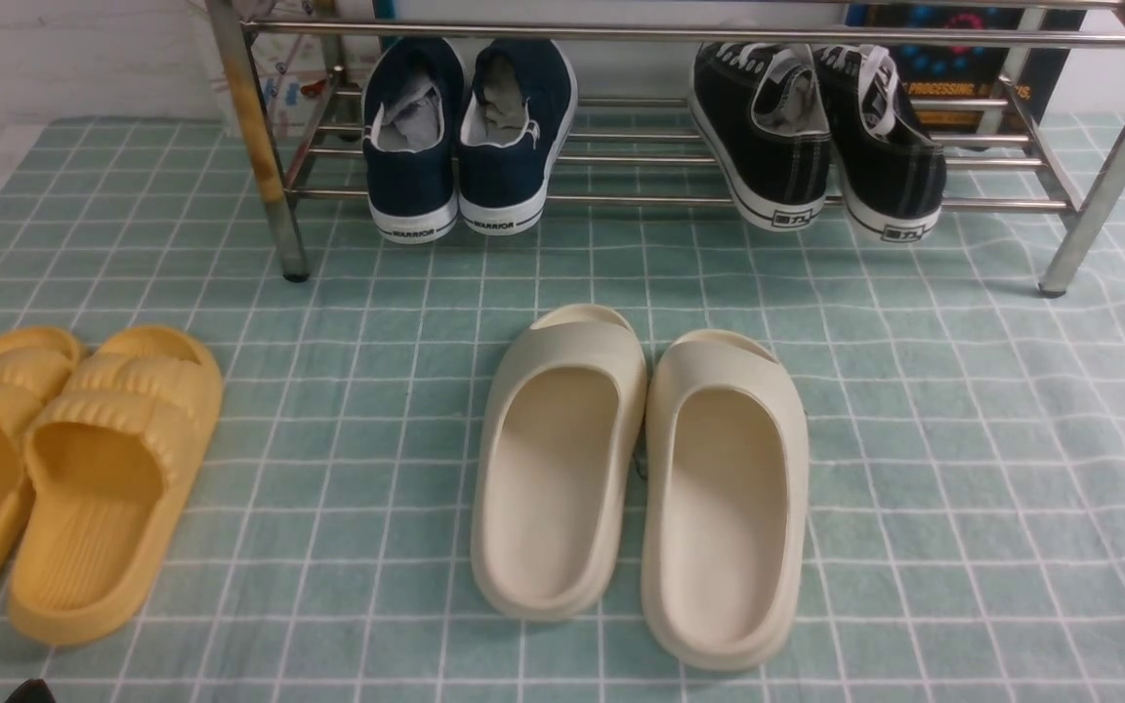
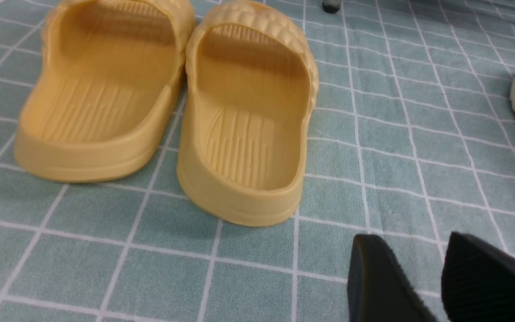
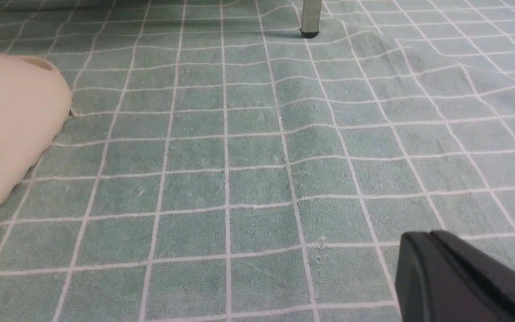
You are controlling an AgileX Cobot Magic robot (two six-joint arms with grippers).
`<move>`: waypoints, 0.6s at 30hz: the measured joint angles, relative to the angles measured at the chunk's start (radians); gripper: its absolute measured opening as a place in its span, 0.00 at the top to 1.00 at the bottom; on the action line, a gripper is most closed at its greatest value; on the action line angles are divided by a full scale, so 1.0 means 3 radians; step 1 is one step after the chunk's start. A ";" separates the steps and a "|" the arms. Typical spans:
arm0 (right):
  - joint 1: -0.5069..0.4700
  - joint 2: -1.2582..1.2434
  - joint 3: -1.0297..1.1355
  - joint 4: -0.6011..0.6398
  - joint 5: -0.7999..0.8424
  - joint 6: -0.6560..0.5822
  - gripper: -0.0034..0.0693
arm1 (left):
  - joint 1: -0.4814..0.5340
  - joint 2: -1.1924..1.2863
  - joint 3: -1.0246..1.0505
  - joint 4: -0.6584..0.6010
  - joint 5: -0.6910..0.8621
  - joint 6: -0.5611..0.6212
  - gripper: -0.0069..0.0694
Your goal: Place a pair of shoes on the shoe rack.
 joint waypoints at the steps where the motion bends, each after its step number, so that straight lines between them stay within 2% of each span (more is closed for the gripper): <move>1: 0.0000 0.0000 0.0000 0.0000 0.0000 0.0000 0.95 | 0.0000 0.0000 0.0000 0.0000 0.0000 0.0000 0.60; 18: 0.0000 0.0000 0.0000 0.0000 0.0000 0.0000 0.94 | 0.0000 0.0000 0.0000 0.0000 0.0000 0.0000 0.60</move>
